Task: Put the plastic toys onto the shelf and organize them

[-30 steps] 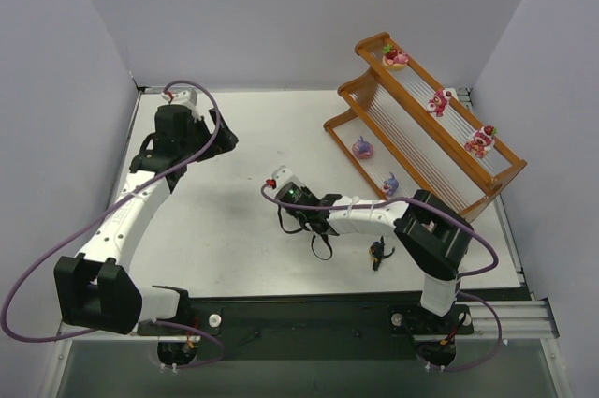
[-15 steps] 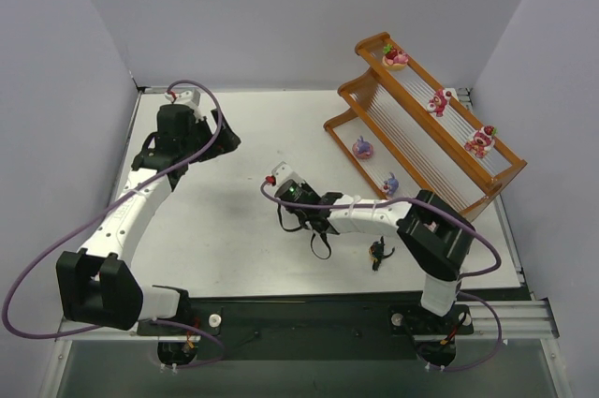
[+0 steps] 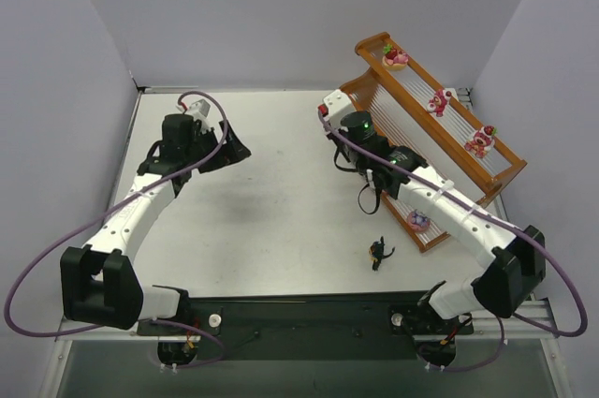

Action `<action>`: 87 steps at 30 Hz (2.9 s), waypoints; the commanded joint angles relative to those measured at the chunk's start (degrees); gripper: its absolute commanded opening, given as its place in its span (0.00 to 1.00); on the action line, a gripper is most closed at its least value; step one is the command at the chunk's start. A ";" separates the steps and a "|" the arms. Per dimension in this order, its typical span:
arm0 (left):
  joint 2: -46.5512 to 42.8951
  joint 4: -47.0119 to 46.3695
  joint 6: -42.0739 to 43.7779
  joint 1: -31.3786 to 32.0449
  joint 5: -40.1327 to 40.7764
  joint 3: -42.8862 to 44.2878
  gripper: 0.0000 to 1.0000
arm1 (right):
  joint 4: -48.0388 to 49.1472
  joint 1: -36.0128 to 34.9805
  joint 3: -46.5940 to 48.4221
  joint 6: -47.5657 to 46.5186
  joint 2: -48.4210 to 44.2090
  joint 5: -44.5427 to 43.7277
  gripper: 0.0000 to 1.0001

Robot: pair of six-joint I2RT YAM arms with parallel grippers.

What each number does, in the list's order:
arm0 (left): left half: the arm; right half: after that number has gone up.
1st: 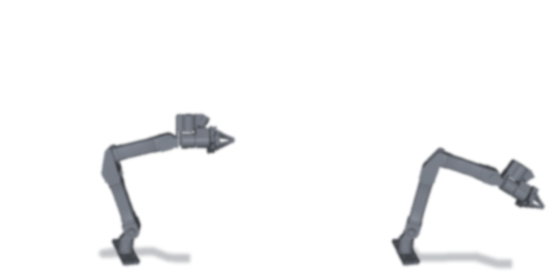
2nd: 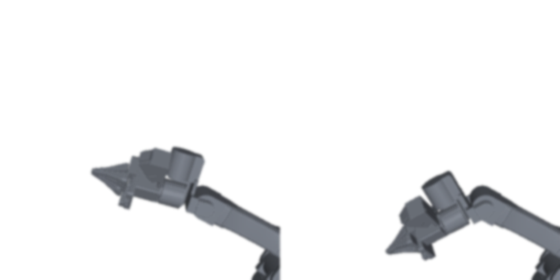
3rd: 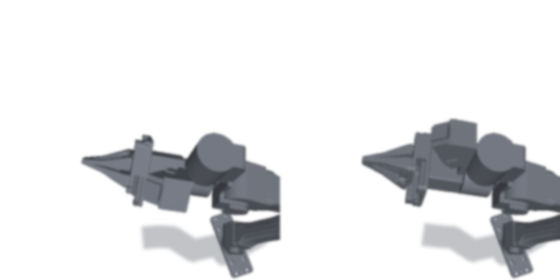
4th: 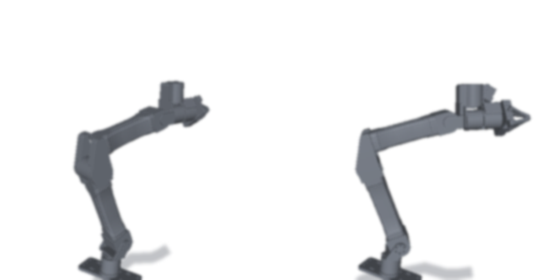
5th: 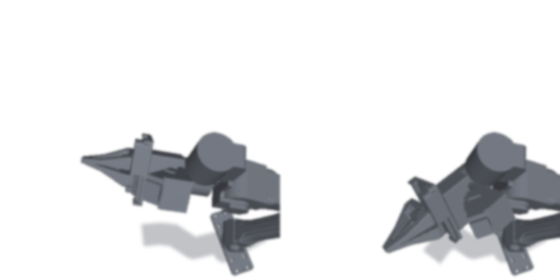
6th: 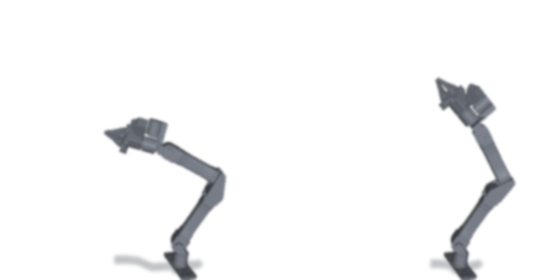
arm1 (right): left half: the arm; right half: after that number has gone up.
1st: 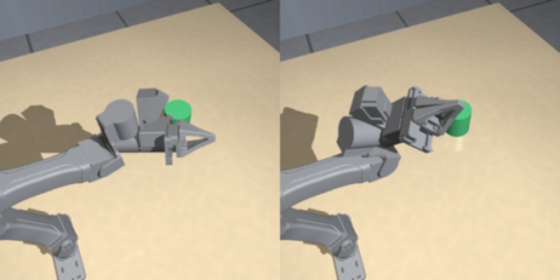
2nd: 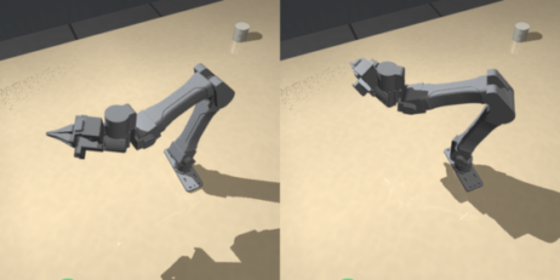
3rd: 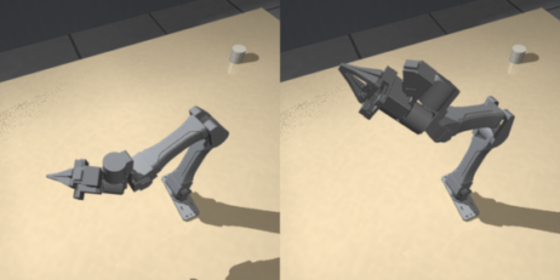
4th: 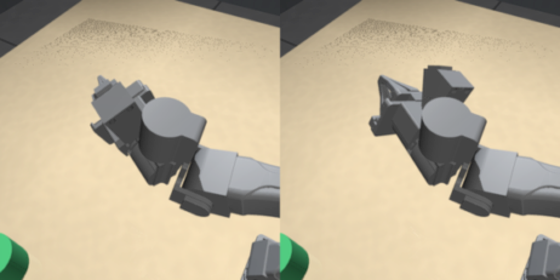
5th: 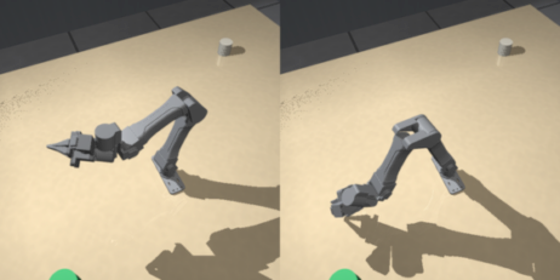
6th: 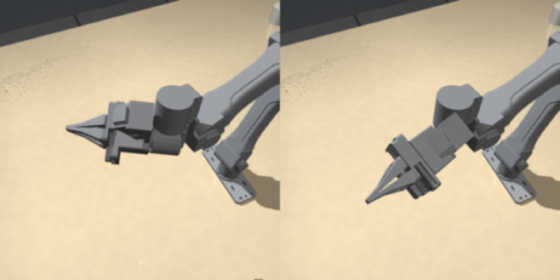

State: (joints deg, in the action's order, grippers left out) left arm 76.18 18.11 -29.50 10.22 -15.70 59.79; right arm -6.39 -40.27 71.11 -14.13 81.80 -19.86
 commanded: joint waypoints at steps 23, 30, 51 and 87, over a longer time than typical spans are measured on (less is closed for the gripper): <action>-1.04 -14.50 0.05 0.77 -11.63 -9.69 0.97 | -7.07 10.12 -0.27 -26.11 -6.13 -2.29 0.00; 0.46 -14.24 -0.30 0.68 -12.24 -9.52 0.97 | -0.74 15.83 -2.38 -29.81 -2.00 3.41 0.00; 3.62 -14.24 -0.91 0.68 -15.14 -8.81 0.97 | 9.64 24.01 -2.55 -43.44 5.12 18.54 0.00; 3.01 -13.27 -0.21 0.68 -14.18 -8.64 0.97 | 19.66 25.59 -6.07 -41.68 9.08 17.14 0.04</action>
State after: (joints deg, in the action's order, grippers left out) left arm 79.83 6.24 -30.00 10.83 -29.39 49.34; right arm 9.50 -14.68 65.21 -55.09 89.95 -0.91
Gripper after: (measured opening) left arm 0.971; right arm 0.068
